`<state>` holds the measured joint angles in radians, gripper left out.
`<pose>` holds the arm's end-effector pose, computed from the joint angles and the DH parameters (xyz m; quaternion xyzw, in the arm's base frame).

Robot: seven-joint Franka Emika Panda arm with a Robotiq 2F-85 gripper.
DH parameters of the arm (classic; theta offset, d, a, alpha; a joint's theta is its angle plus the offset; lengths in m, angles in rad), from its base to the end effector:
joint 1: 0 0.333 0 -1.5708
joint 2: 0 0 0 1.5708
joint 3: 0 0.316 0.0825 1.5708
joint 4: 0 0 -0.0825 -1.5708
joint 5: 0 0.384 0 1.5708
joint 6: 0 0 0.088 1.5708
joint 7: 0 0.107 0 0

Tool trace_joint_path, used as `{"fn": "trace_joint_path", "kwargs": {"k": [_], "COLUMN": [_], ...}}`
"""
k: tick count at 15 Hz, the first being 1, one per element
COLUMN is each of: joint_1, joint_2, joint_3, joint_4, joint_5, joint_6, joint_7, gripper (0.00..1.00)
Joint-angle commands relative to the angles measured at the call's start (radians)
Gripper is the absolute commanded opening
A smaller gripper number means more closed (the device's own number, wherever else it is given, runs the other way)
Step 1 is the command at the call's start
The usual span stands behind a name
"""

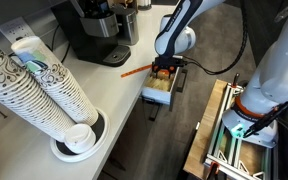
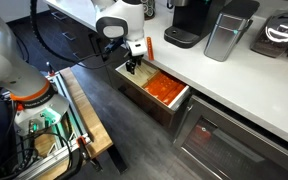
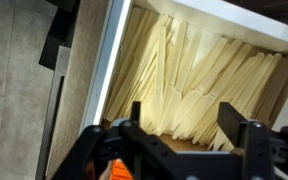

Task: Pick up the white objects from the kitchen counter and put them in the left side of the open drawer, pick up the red packet from the kitchen counter and put it in the right side of the open drawer

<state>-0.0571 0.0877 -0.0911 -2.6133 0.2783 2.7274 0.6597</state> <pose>0.4314 -0.0755 0.2234 -0.8612 0.5052 0.0003 0.0553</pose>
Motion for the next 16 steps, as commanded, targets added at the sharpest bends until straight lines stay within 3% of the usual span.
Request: {"fn": "trace_joint_path", "kwargs": {"k": [1,4,6,12,13,16], "joint_1": [-0.001,-0.010,-0.019,0.001,-0.010,-0.008], "joint_2": [-0.083,-0.165,-0.193,-0.124,-0.174,-0.166], "joint_3": [-0.022,-0.014,0.001,0.060,0.049,0.055], "joint_4": [-0.016,-0.005,0.033,0.239,0.175,0.194], "joint_5": [-0.091,-0.141,-0.178,-0.143,-0.156,-0.156], "joint_6": [-0.022,-0.063,-0.104,-0.223,-0.187,-0.191], "joint_7": [0.030,0.006,0.060,0.208,0.166,0.173], "gripper": [1.00,1.00,1.00,1.00,1.00,1.00]}}
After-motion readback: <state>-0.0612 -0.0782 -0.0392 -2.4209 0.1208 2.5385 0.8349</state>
